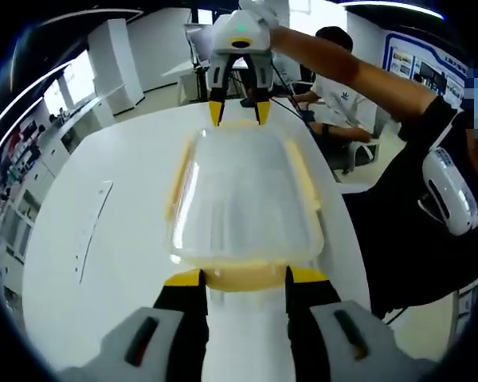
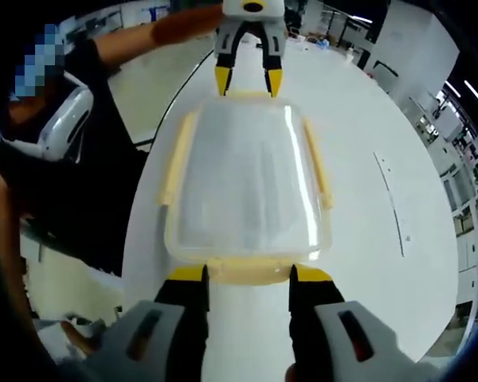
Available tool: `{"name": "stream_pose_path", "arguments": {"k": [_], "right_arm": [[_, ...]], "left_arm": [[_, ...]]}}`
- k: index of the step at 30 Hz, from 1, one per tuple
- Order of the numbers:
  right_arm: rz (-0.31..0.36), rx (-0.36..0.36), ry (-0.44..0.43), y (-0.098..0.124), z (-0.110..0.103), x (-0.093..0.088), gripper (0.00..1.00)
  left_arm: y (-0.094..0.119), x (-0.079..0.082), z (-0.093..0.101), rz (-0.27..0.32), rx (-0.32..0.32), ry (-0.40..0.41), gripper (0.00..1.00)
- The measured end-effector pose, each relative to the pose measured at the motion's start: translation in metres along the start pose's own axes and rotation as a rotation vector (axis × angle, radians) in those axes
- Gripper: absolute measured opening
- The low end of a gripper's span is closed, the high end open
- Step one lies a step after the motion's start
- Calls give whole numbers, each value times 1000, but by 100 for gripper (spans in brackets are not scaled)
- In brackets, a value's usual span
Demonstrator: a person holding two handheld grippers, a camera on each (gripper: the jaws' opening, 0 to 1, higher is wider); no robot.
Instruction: Snap each plastic latch of the storage box into its locked position after aligning the lid with the box until every specified latch is closed and the lid sits flush.
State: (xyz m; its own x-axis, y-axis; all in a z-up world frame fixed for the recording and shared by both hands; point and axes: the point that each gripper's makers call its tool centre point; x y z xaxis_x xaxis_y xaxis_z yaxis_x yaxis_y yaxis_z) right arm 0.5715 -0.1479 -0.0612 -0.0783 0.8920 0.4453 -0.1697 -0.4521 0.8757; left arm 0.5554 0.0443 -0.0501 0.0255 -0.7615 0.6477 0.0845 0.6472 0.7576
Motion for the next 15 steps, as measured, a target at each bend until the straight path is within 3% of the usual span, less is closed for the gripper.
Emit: {"name": "stream_pose_path", "arguments": {"k": [15], "right_arm": [[14,8,15,-13,-9,14,35]], "left_arm": [[8,-13,4,6,5,17,35]]}}
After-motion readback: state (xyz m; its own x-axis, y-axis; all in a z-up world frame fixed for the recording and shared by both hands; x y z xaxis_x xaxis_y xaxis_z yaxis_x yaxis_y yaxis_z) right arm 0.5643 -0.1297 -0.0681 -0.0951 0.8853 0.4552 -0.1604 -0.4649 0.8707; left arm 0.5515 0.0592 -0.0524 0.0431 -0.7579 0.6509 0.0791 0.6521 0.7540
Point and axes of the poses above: the point that each gripper's makers call its tool centre point, and the gripper's own axes: y roughly backward along the fingers, z roughly to its right, x roughly out of its top, and after that the axes turned 8 degrees about -x, right-handed
